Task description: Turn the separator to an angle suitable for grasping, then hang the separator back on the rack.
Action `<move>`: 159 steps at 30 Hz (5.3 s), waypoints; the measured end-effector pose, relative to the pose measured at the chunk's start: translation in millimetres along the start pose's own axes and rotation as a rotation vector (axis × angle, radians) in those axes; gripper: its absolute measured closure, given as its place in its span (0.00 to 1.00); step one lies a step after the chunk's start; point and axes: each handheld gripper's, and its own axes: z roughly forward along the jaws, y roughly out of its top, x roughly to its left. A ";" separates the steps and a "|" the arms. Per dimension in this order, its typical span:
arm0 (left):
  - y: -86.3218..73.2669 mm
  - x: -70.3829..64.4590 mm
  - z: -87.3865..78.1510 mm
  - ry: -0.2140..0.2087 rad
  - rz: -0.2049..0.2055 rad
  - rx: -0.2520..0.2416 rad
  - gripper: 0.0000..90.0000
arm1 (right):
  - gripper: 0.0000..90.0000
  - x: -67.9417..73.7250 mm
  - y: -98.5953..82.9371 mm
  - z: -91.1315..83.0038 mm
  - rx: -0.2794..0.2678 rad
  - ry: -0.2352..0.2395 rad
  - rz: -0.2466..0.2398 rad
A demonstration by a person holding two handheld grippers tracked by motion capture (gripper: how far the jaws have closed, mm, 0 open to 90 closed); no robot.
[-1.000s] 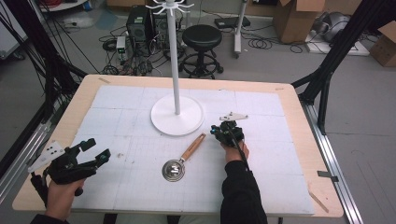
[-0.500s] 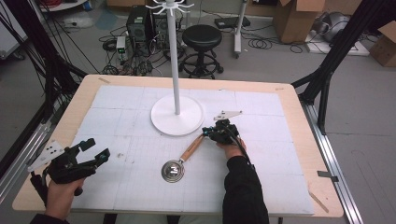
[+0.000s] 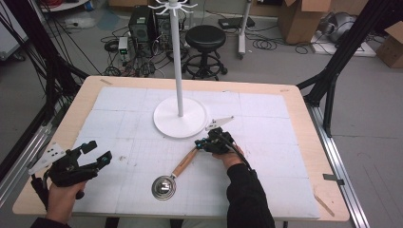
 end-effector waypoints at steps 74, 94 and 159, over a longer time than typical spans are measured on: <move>2.1 -23.2 28.1 -0.112 0.043 0.051 0.24 | 0.20 71.3 -121.2 -216.3 -0.416 -0.613 0.223; -0.6 -63.9 66.4 -0.189 0.081 0.189 0.25 | 0.20 68.4 -122.8 -217.3 -0.430 -0.604 0.235; -21.5 -142.4 154.7 -0.205 0.212 0.622 0.75 | 0.20 68.8 -121.4 -214.2 -0.422 -0.567 0.232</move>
